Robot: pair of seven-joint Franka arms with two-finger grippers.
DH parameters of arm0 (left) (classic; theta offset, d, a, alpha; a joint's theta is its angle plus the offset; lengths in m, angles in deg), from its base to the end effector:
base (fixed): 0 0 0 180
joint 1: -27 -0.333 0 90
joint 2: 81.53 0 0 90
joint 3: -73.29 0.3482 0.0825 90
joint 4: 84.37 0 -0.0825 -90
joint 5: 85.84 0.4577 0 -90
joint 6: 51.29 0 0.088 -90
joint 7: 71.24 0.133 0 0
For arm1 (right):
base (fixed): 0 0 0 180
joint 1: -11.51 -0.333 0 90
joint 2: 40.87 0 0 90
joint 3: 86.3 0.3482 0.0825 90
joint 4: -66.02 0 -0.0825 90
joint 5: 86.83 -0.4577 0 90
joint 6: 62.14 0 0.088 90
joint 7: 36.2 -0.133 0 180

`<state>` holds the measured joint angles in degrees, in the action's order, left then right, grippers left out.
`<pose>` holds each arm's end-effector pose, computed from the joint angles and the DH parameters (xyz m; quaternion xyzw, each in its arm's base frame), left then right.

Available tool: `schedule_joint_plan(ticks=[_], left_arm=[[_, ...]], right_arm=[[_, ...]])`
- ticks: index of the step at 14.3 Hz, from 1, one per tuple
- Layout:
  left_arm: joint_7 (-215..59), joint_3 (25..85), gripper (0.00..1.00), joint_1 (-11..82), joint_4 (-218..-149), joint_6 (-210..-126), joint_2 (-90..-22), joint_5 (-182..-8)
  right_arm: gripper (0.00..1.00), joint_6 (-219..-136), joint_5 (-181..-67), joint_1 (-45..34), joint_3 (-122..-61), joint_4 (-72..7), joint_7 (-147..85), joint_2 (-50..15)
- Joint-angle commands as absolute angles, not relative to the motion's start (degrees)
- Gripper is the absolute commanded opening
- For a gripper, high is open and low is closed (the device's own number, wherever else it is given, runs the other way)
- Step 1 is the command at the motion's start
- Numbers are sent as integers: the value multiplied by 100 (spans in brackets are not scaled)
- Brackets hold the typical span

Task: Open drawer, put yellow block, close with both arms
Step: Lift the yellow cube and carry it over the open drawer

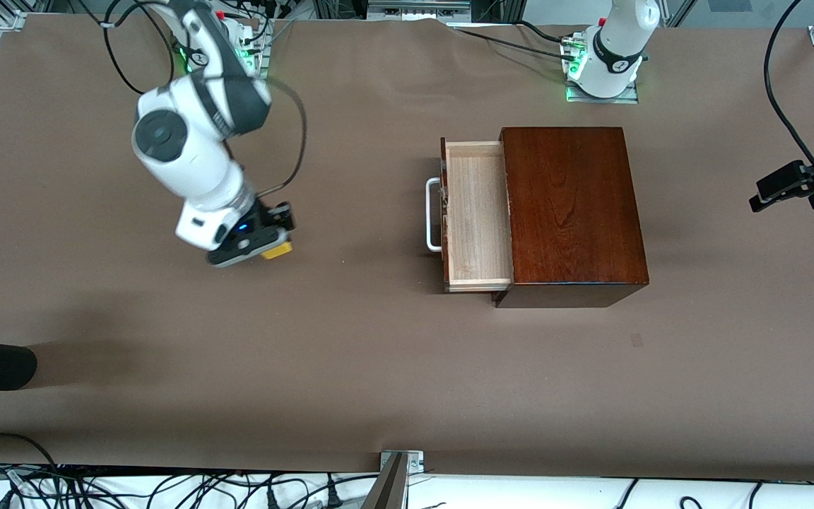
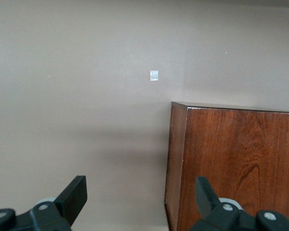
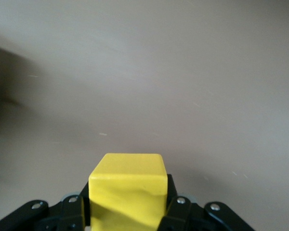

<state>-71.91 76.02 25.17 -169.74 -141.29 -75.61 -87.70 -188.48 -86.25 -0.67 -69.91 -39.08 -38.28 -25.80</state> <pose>0.6607 0.0468 0.6082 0.9988 0.0457 -0.0107 0.0141 0.6273 0.3300 0.3734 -0.9721 -0.2246 -0.0485 0.0466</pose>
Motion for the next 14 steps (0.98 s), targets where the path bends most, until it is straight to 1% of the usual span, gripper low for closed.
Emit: schedule_joint_plan(ticks=[1, 2, 4, 6, 7, 8, 11, 14], left_arm=[[-7177, 7583, 100, 2489, -16752, -14006, -7468, -8874], [-7177, 7583, 100, 2497, -16752, -14006, -7468, -8874], [-7142, 7557, 100, 2515, -16752, -14006, -7459, -8883], [-7142, 7540, 100, 2559, -16743, -14006, -7336, -8883], [-7133, 7531, 100, 2568, -16725, -14015, -7318, -8892], [-7133, 7531, 100, 2568, -16664, -14015, -7292, -8892], [-7124, 7531, 100, 2550, -16550, -14006, -7204, -8892], [-7133, 7522, 100, 2585, -16549, -13998, -7195, -8874]], right_arm=[[0, -18599, -8272, -762, -7012, -3341, -3725, -2383], [0, -18432, -8078, -1000, -7012, -3060, -3708, -2269], [0, -17967, -7919, -1711, -7012, -2279, -3734, -1839], [0, -17606, -7796, -2213, -7013, -1479, -3769, -1347], [0, -17552, -7734, -2520, -7039, -1240, -3787, -1206], [0, -17569, -7586, -2662, -7048, -1116, -3787, -1083], [0, -17543, -6804, -3312, -7048, -598, -3717, -635], [0, -17543, -6513, -3664, -7048, -36, -3551, -116]])
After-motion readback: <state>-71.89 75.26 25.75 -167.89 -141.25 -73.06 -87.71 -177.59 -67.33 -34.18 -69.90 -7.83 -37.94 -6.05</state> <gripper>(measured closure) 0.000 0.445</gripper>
